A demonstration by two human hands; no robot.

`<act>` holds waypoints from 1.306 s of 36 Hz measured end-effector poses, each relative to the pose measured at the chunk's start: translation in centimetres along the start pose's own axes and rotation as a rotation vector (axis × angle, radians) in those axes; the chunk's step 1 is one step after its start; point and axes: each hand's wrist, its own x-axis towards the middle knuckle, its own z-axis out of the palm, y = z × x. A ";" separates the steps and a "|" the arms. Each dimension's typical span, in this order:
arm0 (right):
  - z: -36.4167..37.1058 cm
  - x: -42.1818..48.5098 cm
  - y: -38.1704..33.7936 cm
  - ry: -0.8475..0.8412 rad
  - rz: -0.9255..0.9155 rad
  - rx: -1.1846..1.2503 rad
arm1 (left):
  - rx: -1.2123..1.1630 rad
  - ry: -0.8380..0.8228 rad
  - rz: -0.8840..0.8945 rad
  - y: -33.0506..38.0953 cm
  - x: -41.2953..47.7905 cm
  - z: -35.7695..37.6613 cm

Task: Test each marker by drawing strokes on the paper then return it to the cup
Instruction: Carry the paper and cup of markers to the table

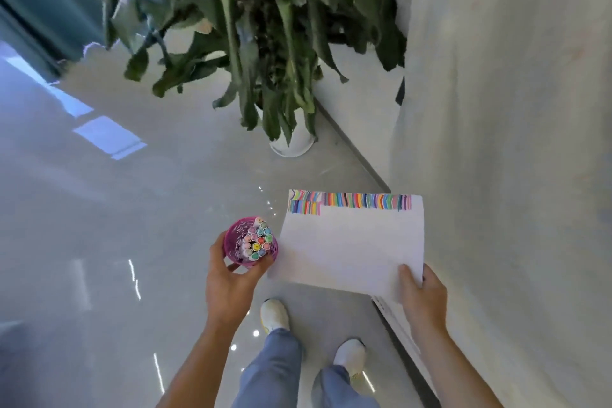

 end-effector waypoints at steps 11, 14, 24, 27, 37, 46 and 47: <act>9.8 -3.9 -5.8 -0.211 -0.073 -0.142 | -0.130 0.283 -0.089 -1.6 0.4 -12.1; 13.9 -5.4 -7.4 -0.266 -0.104 -0.180 | -0.146 0.347 -0.109 -2.6 1.3 -15.8; 25.9 -10.1 -11.7 -0.406 -0.221 -0.296 | -0.183 0.481 -0.156 -4.5 4.2 -25.6; 28.7 -11.2 -12.9 -0.443 -0.223 -0.296 | -0.205 0.526 -0.165 -5.0 5.1 -27.5; 38.5 -11.9 -15.6 -0.509 -0.268 -0.325 | -0.242 0.660 -0.194 -6.3 9.2 -31.8; 50.8 -10.6 -20.4 -0.601 -0.280 -0.379 | -0.272 0.774 -0.262 -6.3 17.6 -36.2; 52.4 -10.4 -21.1 -0.611 -0.286 -0.380 | -0.271 0.787 -0.261 -6.2 18.9 -36.7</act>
